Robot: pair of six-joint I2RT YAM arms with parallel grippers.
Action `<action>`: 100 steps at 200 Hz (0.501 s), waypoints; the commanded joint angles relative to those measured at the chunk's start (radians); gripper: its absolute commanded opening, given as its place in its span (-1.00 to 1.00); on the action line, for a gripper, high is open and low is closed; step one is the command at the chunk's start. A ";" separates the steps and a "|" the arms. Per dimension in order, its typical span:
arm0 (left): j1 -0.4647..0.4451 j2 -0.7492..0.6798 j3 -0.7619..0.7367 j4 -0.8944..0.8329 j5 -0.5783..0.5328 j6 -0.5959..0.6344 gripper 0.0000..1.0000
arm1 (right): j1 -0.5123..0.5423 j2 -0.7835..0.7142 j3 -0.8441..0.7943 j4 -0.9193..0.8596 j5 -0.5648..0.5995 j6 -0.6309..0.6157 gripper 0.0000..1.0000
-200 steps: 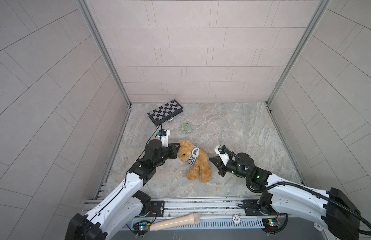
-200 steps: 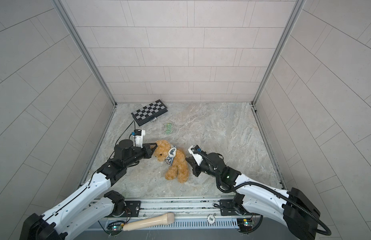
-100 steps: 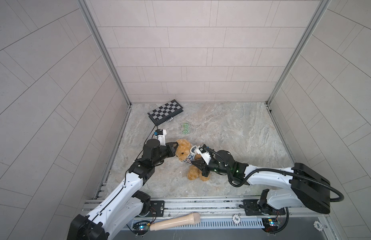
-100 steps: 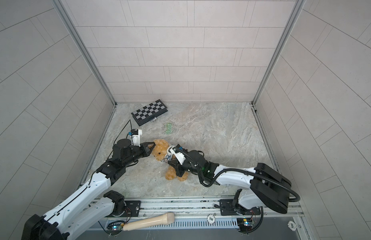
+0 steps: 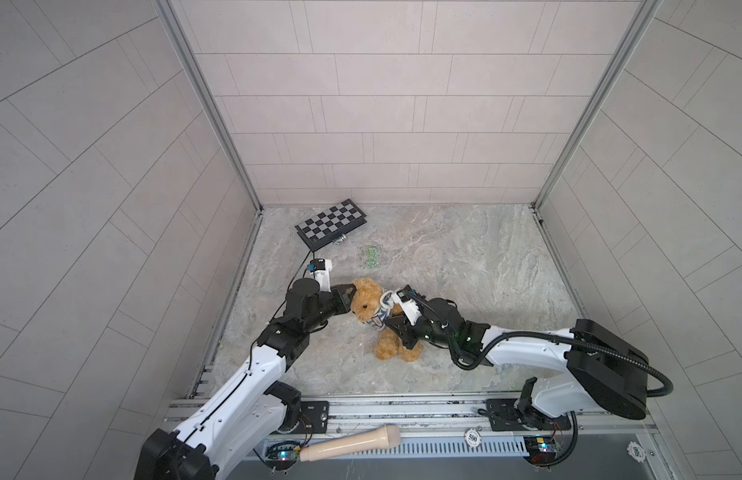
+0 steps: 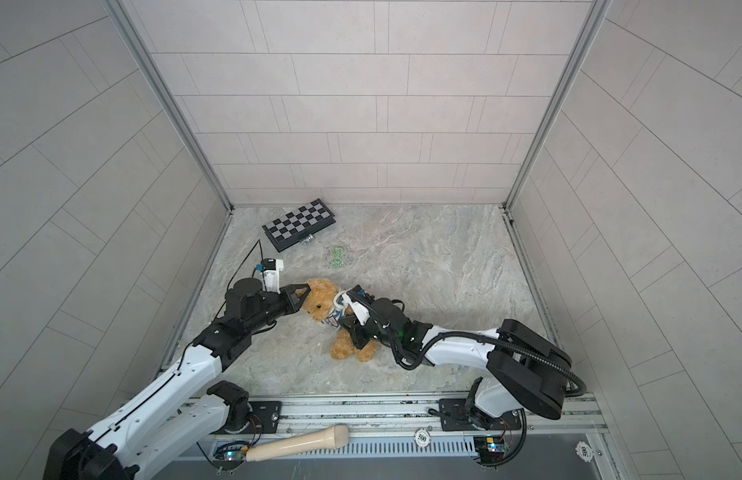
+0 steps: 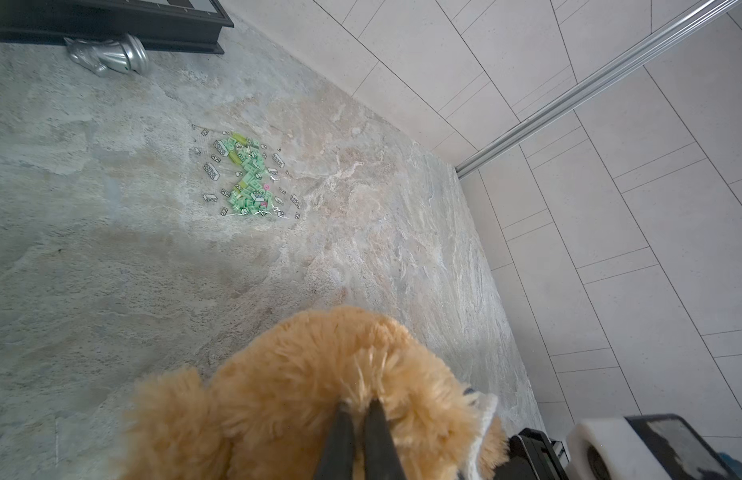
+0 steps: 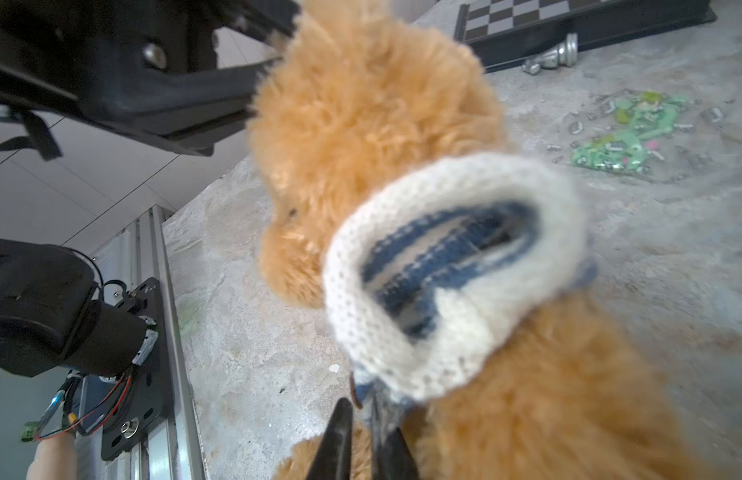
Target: Dress the teddy bear
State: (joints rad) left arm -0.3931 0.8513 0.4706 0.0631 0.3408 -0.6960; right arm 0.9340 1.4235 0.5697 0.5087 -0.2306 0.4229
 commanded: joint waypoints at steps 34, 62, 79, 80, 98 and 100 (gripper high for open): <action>0.003 -0.019 -0.013 0.030 0.022 0.002 -1.00 | -0.026 0.005 0.017 -0.001 0.036 0.034 -0.48; 0.003 -0.024 -0.020 0.040 0.031 0.000 -1.00 | -0.035 0.023 0.033 0.011 0.036 0.045 -0.44; 0.002 -0.029 -0.024 0.043 0.033 -0.003 -1.00 | -0.038 0.035 0.043 0.015 0.037 0.044 -0.47; 0.003 -0.030 -0.024 0.043 0.033 -0.002 -1.00 | -0.038 0.036 0.043 0.015 0.038 0.043 -0.47; 0.003 -0.036 -0.031 0.041 0.036 -0.001 -1.00 | -0.044 0.042 0.044 0.008 0.053 0.057 -0.49; 0.003 -0.037 -0.030 0.041 0.036 -0.001 -1.00 | -0.045 0.041 0.044 0.008 0.053 0.058 -0.49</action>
State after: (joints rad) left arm -0.3931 0.8352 0.4587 0.0788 0.3523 -0.7021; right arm 0.9001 1.4536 0.5934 0.5053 -0.2131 0.4511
